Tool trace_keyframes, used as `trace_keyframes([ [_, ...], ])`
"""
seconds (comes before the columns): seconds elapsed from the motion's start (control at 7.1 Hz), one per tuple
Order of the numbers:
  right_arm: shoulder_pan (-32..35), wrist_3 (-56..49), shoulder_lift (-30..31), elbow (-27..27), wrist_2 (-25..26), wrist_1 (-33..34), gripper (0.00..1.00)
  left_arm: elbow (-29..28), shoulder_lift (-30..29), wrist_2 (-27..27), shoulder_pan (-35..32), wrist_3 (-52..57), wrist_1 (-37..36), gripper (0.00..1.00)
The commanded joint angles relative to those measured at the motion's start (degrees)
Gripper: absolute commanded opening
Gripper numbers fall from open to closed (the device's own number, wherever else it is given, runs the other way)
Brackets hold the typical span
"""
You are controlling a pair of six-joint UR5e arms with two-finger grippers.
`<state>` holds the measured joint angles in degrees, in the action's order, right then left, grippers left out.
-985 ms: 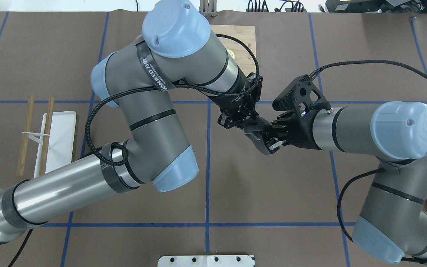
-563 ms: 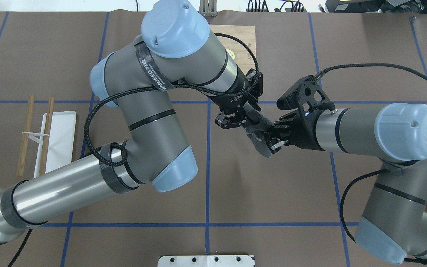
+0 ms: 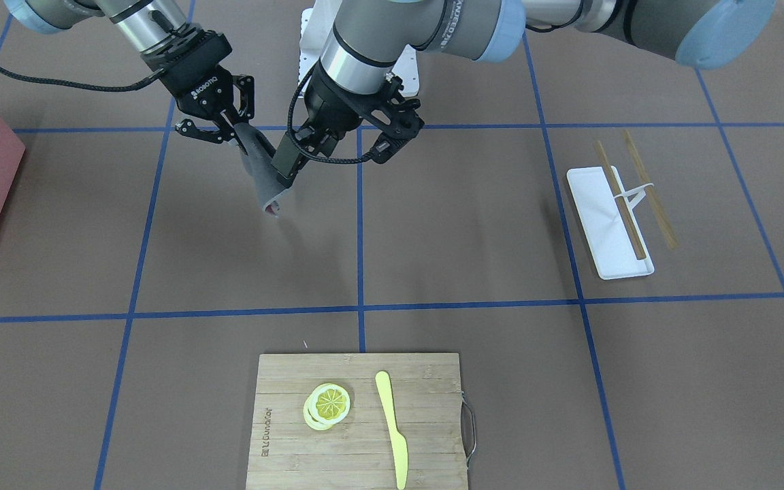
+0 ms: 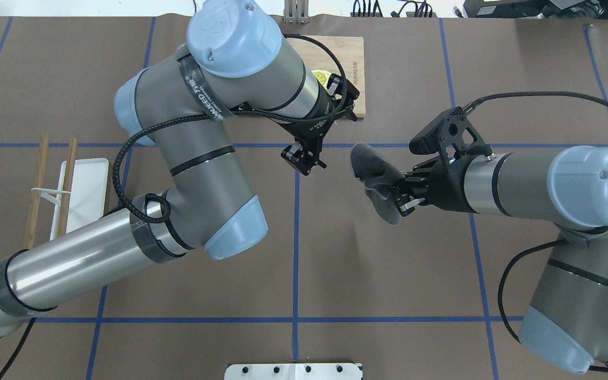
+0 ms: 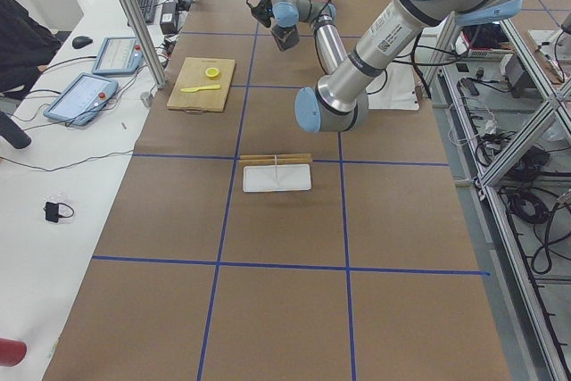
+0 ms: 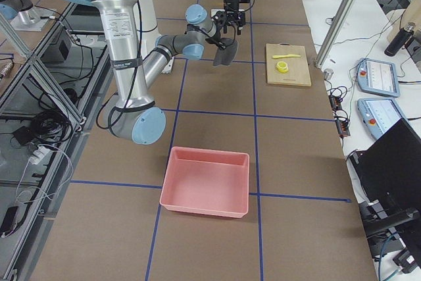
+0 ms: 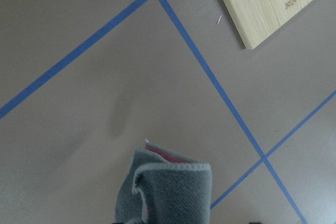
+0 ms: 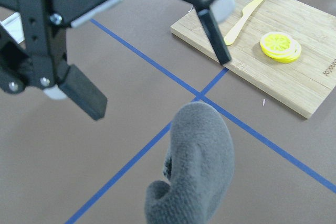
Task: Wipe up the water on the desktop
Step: 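Release and withdraw the left gripper while the right carries the cloth toward the bin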
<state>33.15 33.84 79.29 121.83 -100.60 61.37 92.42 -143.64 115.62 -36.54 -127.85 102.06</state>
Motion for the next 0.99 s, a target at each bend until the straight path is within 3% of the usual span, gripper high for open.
trace_keyframes([
  [0.0,9.76,-0.79,3.49,-1.14,-8.94,0.94,0.0,0.31,1.6,0.39,-4.48,2.5,-0.63,0.98],
  [0.14,16.96,-2.36,3.59,-3.51,-15.62,3.38,0.0,0.74,1.96,0.22,-5.54,6.0,-3.51,0.98],
  [0.28,22.34,-8.56,3.59,-5.18,-18.99,8.8,0.0,3.88,2.13,0.13,-7.12,11.78,-10.15,0.98],
  [0.42,25.7,-14.71,2.9,-6.16,-20.07,18.17,0.0,8.26,4.4,-0.31,-8.27,19.49,-16.74,0.98],
  [0.56,26.95,-16.6,2.89,-6.51,-19.99,24.44,0.0,13.26,10.51,-1.18,-9.67,29.58,-17.42,0.98],
  [0.84,27.23,-15.57,3.5,-9.84,-20.16,27.31,0.0,19.53,20.55,-0.84,-11.69,47.34,-17.51,0.98],
])
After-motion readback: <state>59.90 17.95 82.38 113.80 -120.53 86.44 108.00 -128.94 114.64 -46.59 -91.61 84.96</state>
